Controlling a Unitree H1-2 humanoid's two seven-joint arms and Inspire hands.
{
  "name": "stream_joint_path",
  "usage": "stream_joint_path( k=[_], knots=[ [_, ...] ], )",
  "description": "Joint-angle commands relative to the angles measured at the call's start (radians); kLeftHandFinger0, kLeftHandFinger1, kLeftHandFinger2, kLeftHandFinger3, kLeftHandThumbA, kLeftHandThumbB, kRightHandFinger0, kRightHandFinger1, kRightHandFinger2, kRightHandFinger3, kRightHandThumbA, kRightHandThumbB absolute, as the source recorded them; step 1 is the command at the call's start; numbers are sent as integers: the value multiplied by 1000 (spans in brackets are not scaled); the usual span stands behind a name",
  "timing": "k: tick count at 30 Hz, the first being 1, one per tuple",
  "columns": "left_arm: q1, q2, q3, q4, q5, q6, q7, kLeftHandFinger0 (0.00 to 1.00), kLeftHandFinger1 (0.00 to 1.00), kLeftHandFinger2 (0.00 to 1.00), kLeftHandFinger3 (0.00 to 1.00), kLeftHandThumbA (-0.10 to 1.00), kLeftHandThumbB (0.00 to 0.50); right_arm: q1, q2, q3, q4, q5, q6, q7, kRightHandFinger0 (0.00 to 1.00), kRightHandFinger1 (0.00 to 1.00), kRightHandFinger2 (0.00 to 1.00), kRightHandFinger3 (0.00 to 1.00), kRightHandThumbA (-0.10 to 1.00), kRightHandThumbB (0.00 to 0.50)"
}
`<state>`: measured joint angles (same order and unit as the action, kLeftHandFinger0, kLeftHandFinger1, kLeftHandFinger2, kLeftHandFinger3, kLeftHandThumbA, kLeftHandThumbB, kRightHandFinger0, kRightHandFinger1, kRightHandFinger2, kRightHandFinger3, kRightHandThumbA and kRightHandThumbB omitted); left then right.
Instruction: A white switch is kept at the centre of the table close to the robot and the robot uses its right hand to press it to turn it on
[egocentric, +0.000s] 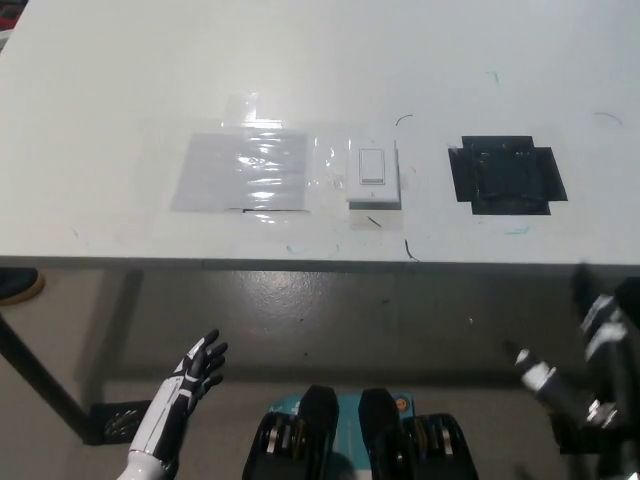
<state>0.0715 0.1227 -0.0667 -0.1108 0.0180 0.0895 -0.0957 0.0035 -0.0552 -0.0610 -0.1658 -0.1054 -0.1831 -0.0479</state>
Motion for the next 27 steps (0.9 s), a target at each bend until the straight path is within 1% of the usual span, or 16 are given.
stream_joint_path(
  k=[1, 2, 3, 4, 5, 6, 7, 9, 10, 11, 12, 15, 18, 20, 22, 27],
  knots=[
    [-18, 6, 2, -43, -6, 9, -13, 1000, 1000, 1000, 1000, 1000, 21, -241, -200, -74, -290, -7, 384, 94, 1000, 1000, 1000, 1000, 1000, 90],
    [-18, 6, 3, -44, -6, 11, -12, 1000, 1000, 1000, 1000, 1000, 20, -262, -219, -76, -300, -6, 409, 102, 1000, 1000, 1000, 1000, 1000, 91],
    [-16, 6, 3, -46, -5, 13, -12, 1000, 1000, 1000, 1000, 1000, 24, -316, -262, -81, -315, 27, 457, 121, 1000, 1000, 1000, 1000, 1000, 124],
    [-13, 6, 3, -50, -8, 16, -13, 1000, 1000, 1000, 1000, 1000, 24, -367, -301, -79, -323, 34, 494, 143, 1000, 1000, 1000, 1000, 1000, 138],
    [-15, 8, 3, -51, -10, 15, -16, 1000, 1000, 1000, 1000, 1000, 16, -444, -358, -68, -338, 34, 567, 179, 1000, 1000, 1000, 1000, 1000, 159],
    [-15, 8, 3, -51, -10, 17, -16, 1000, 1000, 1000, 1000, 1000, 25, -508, -398, -56, -338, 56, 615, 207, 1000, 1000, 1000, 1000, 1000, 209],
    [-15, 8, 3, -52, -11, 17, -17, 1000, 1000, 1000, 1000, 1000, 24, -573, -440, -41, -327, 73, 647, 241, 1000, 1000, 1000, 1000, 1000, 277],
    [-16, 8, 5, -49, -22, 6, -22, 1000, 1000, 1000, 1000, 1000, 34, -716, -524, 7, -260, 109, 653, 326, 1000, 1000, 1000, 1000, 1000, 234],
    [-16, 8, 6, -48, -24, 5, -23, 1000, 1000, 1000, 1000, 1000, 33, -733, -534, 15, -250, 110, 653, 335, 1000, 1000, 1000, 1000, 1000, 234],
    [-18, 12, 4, -42, -25, -7, -27, 1000, 1000, 1000, 1000, 1000, 38, -818, -560, 48, -196, 98, 653, 384, 1000, 1000, 1000, 1000, 1000, 250],
    [-19, 14, 3, -38, -23, -15, -28, 1000, 1000, 1000, 1000, 1000, 42, -877, -577, 75, -158, 101, 653, 418, 1000, 1000, 1000, 1000, 1000, 239],
    [-12, 12, 1, -38, -26, -23, -30, 1000, 1000, 1000, 1000, 1000, 40, -1006, -599, 148, -36, 159, 653, 498, 1000, 1000, 1000, 1000, 1000, 254],
    [-11, 10, 0, -44, -26, -23, -29, 1000, 1000, 1000, 1000, 1000, 63, -1128, -599, 218, 89, 155, 653, 589, 1000, 1000, 1000, 1000, 1000, 267],
    [-11, 10, 1, -45, -27, -23, -29, 1000, 1000, 1000, 1000, 1000, 65, -1183, -592, 253, 147, 148, 653, 632, 1000, 1000, 1000, 1000, 1000, 243],
    [-10, 9, 2, -43, -30, -32, -30, 1000, 1000, 1000, 1000, 1000, 50, -1253, -572, 303, 234, 123, 653, 696, 1000, 1000, 1000, 1000, 1000, 266],
    [-14, 17, 4, -31, -38, -42, -39, 1000, 1000, 1000, 1000, 1000, 53, -1350, -510, 401, 388, 71, 653, 781, 1000, 1000, 1000, 1000, 1000, 254]
  ],
)
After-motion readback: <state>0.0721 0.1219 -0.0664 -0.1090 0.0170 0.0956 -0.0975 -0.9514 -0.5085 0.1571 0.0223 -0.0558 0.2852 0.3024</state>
